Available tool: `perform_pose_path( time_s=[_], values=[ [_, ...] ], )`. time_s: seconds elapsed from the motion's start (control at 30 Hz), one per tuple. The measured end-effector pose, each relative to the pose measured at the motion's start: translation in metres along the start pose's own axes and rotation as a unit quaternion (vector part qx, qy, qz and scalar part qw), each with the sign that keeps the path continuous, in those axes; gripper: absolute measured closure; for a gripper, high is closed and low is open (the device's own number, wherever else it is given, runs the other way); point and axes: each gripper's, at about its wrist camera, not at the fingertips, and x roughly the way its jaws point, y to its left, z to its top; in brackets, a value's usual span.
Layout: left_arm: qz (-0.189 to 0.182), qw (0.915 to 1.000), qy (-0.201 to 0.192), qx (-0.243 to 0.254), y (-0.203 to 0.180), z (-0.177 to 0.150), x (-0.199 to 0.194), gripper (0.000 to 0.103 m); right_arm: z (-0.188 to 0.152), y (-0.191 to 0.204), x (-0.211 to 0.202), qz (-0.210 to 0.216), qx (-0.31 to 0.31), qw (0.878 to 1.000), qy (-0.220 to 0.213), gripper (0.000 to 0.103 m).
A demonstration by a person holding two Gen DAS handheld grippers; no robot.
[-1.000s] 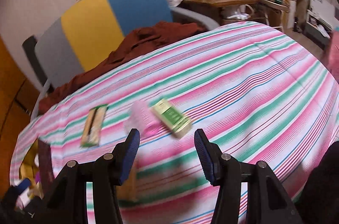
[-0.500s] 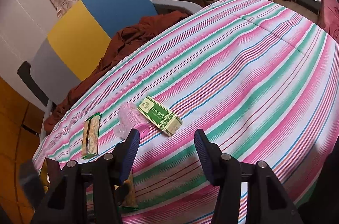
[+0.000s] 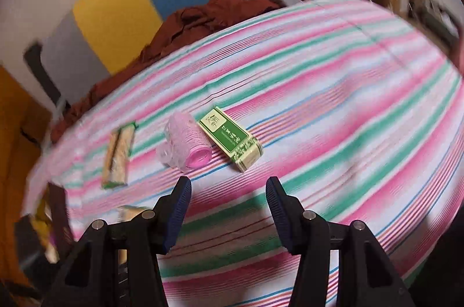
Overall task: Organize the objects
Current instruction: 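Grasp a wrapped cracker bundle with the left gripper while the right moves toward the green box, then grasp the green-and-white box with the right gripper while the left holds the cracker bundle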
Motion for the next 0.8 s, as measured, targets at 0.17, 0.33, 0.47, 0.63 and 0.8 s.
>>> perform_pose_path(
  time_s=[0.17, 0.33, 0.47, 0.63, 0.8],
  values=[
    [-0.002, 0.9999, -0.007, -0.012, 0.007, -0.02, -0.012, 0.054, 0.025, 0.01, 0.033, -0.058, -0.104, 0.992, 0.045, 0.049],
    [-0.004, 0.9998, -0.014, -0.014, 0.008, -0.027, -0.016, 0.054, 0.032, 0.015, 0.062, -0.071, -0.149, 0.983, 0.08, 0.049],
    [-0.004, 0.9998, -0.017, -0.013, 0.01, -0.026, -0.014, 0.053, 0.035, 0.02, 0.08, -0.08, -0.17, 0.979, 0.083, 0.05],
    [-0.002, 0.9996, -0.029, -0.009, 0.01, -0.03, -0.016, 0.053, 0.029, 0.021, 0.081, -0.079, -0.17, 0.979, 0.077, 0.072],
    [0.005, 0.9991, -0.043, -0.004, 0.009, -0.035, -0.018, 0.053, 0.016, 0.01, 0.073, -0.07, -0.124, 0.985, 0.094, 0.073]
  ],
)
